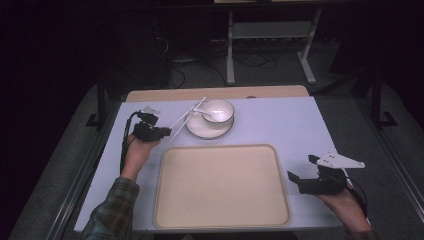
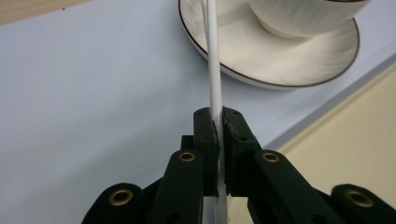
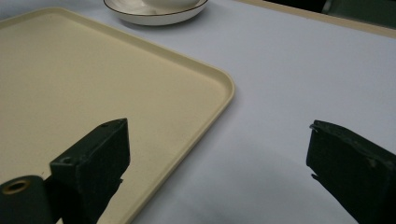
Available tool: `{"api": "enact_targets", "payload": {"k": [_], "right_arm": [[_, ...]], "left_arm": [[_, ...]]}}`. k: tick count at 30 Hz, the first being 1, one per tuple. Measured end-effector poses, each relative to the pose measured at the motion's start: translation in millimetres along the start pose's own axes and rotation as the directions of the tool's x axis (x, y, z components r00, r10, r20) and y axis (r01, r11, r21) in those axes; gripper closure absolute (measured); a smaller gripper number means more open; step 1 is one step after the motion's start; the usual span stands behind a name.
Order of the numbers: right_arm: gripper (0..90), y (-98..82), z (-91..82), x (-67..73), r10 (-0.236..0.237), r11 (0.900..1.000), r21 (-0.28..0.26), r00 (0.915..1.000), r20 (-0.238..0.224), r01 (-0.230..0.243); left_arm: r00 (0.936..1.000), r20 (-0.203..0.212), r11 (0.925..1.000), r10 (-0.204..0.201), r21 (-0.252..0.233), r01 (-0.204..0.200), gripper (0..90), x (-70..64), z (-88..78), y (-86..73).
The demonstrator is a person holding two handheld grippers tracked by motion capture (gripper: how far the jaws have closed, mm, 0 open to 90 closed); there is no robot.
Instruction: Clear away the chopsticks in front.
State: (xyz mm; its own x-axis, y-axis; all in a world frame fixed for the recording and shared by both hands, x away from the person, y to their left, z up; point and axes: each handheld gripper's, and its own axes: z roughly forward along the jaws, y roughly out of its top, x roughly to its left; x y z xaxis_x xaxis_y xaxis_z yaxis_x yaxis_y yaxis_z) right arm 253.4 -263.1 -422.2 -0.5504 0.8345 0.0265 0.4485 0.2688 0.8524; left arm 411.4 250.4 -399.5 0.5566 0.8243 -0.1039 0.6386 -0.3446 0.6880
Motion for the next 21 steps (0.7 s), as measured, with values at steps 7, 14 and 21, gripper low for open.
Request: {"api": "enact_targets", "payload": {"k": [7,14,21], "right_arm": [[5.8,0.7,1.1,1.5,-0.009,1.0,0.001,0.9999,-0.006,0.009],[5.8,0.7,-0.1,1.8,-0.011,1.0,-0.002,0.9999,-0.005,0.011],[5.8,0.5,-1.8,1.3,-0.012,1.0,-0.007,0.9999,0.001,0.012]], "left_arm": [[0.9999,0.012,1.0,0.003,0.001,-0.003,85.0,-5.3,-11.4,-18.0],[0.9997,0.024,1.0,0.0,-0.002,0.0,85.0,-10.3,-19.2,-27.9],[0.999,0.043,0.9999,0.014,0.001,-0.014,85.0,-21.3,-31.9,-37.7]]}}
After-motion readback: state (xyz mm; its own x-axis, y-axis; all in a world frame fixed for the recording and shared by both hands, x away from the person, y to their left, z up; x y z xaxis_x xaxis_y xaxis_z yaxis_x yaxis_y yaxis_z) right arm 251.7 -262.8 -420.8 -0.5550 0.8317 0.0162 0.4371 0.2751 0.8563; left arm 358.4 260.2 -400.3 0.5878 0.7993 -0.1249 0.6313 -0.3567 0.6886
